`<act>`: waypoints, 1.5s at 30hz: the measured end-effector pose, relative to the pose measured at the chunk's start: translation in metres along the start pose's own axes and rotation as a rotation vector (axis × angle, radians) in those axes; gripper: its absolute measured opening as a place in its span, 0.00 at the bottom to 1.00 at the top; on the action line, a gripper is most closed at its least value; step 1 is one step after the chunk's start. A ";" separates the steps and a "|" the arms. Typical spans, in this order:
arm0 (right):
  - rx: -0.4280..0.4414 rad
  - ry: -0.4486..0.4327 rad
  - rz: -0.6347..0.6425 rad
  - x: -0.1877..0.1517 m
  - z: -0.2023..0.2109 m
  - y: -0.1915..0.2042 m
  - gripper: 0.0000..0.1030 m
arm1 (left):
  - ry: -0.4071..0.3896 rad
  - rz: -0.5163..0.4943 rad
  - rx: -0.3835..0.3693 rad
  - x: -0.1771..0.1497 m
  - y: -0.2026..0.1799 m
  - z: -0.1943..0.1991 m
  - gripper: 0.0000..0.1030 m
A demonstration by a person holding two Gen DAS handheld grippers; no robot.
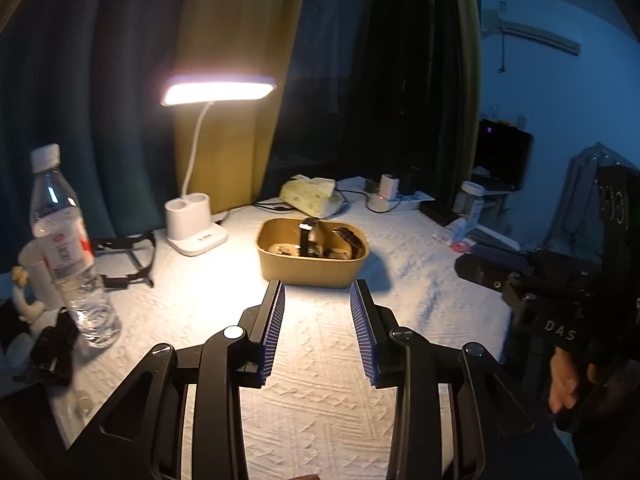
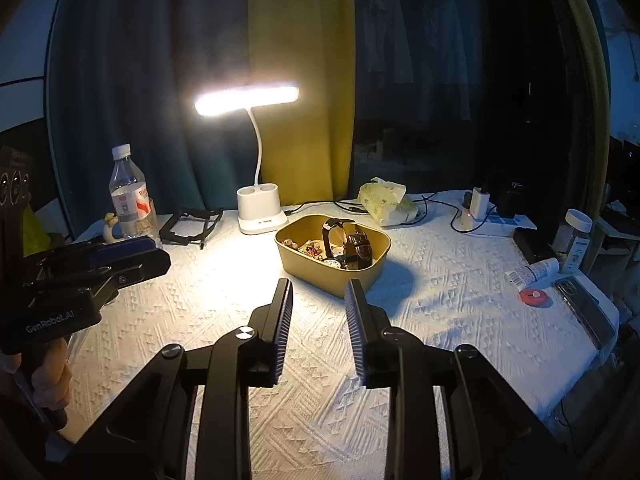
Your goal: Organize jewelry
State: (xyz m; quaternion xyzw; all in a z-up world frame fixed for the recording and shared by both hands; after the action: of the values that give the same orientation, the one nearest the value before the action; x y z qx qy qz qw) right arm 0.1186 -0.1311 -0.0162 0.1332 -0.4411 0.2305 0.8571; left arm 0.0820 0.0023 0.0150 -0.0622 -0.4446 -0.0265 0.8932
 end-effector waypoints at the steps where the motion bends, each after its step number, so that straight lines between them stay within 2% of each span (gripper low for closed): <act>1: -0.001 -0.001 -0.001 0.000 0.000 0.000 0.29 | -0.005 0.000 0.003 0.000 0.000 0.002 0.35; 9: -0.004 -0.007 0.000 -0.003 0.005 0.001 0.33 | -0.036 0.007 0.007 -0.001 0.001 0.012 0.36; 45: -0.002 -0.004 0.003 -0.004 0.003 -0.003 0.37 | -0.053 -0.003 0.008 0.005 -0.001 0.012 0.37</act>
State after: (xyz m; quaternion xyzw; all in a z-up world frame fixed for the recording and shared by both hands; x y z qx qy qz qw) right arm 0.1157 -0.1360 -0.0176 0.1324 -0.4432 0.2310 0.8560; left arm 0.0755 0.0033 0.0263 -0.0587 -0.4684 -0.0243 0.8812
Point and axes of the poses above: each gripper's, at about its wrist camera, not at the fingertips, and z roughly against the way its jaws point, y to its left, x to its top, the point moved 9 cm from there along -z, roughly the way its jaws point, and after that the axes turned 11 degrees about y, right-handed, at the moved point
